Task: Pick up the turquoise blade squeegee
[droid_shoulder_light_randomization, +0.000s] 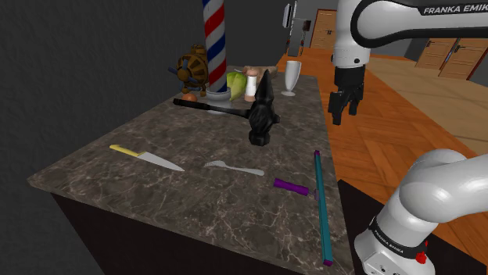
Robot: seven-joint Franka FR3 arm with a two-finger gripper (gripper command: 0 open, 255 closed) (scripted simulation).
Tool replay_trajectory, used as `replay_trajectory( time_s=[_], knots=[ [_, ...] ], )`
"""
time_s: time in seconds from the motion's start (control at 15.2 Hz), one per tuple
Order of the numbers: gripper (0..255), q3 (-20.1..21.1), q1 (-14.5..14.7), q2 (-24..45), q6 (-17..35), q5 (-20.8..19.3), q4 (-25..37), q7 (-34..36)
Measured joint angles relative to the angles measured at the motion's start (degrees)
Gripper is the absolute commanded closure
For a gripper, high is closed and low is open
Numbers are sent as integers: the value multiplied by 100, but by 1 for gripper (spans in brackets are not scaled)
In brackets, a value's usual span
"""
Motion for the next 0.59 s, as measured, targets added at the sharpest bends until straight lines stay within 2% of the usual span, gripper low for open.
replay_trajectory(
  time_s=[0.2,0.59],
  knots=[
    [0,81,135,-102,191,83,-209,-55],
    [0,489,806,-359,1159,482,-1009,-313]
  ],
)
